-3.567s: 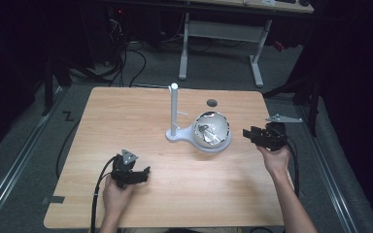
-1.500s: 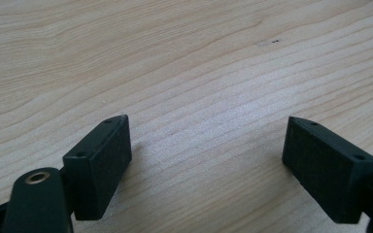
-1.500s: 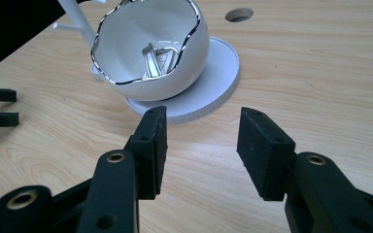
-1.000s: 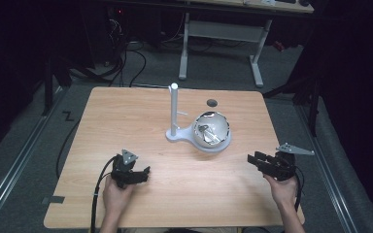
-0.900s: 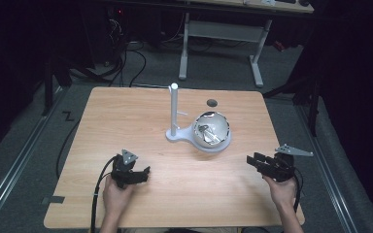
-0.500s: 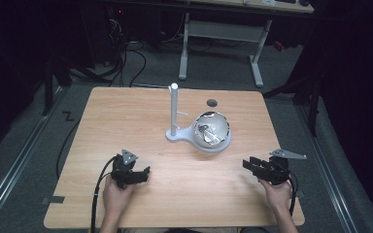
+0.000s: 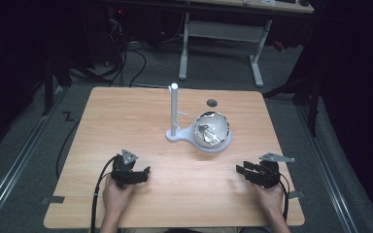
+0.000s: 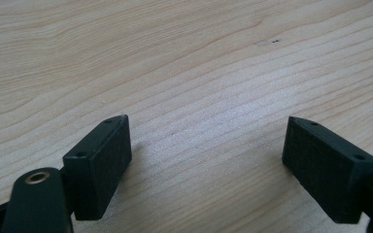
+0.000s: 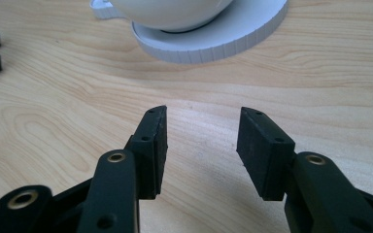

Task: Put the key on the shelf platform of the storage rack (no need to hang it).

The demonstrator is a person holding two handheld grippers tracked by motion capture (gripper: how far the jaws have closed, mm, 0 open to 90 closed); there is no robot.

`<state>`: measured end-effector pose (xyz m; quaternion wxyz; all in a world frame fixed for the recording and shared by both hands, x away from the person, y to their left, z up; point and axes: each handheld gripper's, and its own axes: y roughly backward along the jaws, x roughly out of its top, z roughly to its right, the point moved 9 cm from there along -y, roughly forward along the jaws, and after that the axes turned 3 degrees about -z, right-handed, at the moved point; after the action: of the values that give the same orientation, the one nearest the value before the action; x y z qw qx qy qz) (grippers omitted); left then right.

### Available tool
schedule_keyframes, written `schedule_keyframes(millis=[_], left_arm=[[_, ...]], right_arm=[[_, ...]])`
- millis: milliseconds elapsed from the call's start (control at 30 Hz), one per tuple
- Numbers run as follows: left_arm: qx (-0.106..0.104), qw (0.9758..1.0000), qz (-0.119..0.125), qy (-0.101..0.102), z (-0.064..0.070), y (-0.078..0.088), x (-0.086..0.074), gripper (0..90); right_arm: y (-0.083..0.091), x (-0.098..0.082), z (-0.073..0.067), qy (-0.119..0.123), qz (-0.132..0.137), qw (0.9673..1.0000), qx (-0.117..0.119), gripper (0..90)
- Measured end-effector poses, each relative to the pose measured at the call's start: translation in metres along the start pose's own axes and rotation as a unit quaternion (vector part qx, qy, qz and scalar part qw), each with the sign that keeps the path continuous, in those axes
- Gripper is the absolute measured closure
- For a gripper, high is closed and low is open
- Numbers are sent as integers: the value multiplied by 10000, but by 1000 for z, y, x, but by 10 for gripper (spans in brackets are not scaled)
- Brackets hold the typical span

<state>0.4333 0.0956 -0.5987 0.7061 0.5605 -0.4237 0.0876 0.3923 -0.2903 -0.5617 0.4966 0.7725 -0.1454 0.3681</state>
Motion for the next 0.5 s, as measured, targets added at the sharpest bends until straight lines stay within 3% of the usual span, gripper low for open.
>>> schedule_keyframes(millis=[500], left_arm=[[-1, 10000, -1, 0, 0, 0, 0, 184]], right_arm=[[-16, -15, -2, 213, -147, 9992, -316, 504]])
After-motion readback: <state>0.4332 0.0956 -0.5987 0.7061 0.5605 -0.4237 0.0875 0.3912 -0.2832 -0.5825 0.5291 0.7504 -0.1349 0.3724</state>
